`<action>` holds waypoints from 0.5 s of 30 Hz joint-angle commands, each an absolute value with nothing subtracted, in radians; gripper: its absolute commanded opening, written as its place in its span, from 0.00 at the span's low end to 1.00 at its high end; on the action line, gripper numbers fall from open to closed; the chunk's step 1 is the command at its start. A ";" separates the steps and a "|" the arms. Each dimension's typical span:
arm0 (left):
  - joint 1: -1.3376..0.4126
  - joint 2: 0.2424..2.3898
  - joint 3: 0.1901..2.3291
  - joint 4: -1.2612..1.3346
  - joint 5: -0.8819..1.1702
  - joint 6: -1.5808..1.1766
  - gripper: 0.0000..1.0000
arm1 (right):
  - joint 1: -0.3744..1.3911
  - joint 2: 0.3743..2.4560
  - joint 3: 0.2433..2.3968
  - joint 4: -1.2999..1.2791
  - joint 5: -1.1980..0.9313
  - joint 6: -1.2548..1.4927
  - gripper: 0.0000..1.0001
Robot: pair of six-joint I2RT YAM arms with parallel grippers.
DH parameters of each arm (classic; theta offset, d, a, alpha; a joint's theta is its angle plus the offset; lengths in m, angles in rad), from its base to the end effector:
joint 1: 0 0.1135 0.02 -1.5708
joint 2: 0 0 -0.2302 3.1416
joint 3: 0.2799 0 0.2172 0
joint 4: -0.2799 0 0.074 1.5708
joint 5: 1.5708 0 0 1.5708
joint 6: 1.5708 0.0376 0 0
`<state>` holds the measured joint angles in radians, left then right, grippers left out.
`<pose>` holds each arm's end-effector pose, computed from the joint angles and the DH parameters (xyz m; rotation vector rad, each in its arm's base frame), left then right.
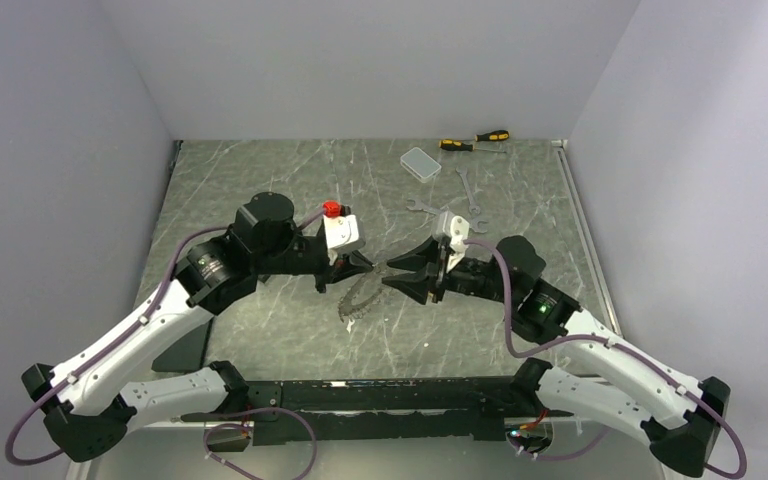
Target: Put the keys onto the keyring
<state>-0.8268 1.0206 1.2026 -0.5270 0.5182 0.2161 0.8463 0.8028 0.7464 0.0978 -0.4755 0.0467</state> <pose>0.1180 -0.1557 0.3704 1.2799 1.5020 -0.9005 0.1059 0.1456 0.3317 -0.9854 1.3038 1.0595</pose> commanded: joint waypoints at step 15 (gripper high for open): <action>-0.825 1.039 1.235 -0.524 0.536 0.259 0.00 | 0.851 0.892 0.835 0.071 -0.562 -0.002 0.16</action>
